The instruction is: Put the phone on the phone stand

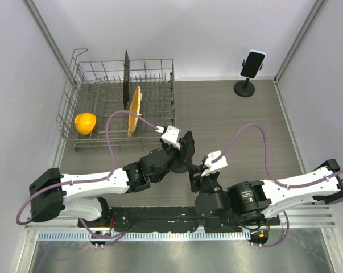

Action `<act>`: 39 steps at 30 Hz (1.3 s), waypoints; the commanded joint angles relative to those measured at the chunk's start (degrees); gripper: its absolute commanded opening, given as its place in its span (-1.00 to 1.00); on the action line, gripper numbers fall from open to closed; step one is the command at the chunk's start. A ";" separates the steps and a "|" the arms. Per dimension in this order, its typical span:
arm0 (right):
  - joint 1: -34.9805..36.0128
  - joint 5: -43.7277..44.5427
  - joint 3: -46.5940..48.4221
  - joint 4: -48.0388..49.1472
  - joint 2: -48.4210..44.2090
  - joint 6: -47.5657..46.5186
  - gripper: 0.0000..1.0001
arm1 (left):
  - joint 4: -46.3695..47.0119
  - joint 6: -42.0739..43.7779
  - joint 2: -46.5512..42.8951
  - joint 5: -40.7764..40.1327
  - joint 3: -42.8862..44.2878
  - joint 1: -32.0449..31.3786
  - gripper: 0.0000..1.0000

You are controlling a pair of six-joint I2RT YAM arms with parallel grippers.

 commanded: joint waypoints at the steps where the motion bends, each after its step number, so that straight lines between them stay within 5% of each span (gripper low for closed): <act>1: 0.18 2.15 4.51 -10.77 1.51 18.46 -1.00 | -3.62 10.31 3.42 -10.91 -5.34 1.71 -1.00; 4: 0.62 -2.07 3.29 -7.63 0.55 15.39 -0.99 | -1.25 10.57 3.78 -6.44 -6.21 1.63 -1.00; 11: -1.65 -5.68 3.38 -19.48 -4.71 16.80 -0.61 | -1.32 8.21 0.97 6.82 -8.42 1.63 -0.99; 14: -6.92 -12.95 -1.97 -10.65 -11.13 2.52 -0.49 | -4.04 6.27 -2.54 13.06 -8.42 1.45 -1.00; 18: -21.32 -37.89 -9.53 3.96 -23.68 -12.54 -0.28 | -9.94 5.56 -8.43 19.66 -8.15 1.45 -1.00; 19: -26.05 -48.29 -11.81 8.07 -24.67 -14.65 -0.05 | -10.73 6.35 -10.79 21.24 -8.33 1.54 -1.00; 22: -32.05 -65.55 -13.24 13.90 -21.36 -19.67 0.20 | -14.42 7.58 -14.40 25.38 -8.24 1.54 -1.00; 28: -34.61 -70.89 -11.31 18.13 -10.63 -26.35 0.30 | -23.03 9.78 -18.02 26.79 -5.35 2.15 -1.00; 39: -38.93 -71.08 -11.74 15.06 -17.82 -25.74 0.46 | -37.71 11.45 -19.17 35.66 6.86 9.79 -1.00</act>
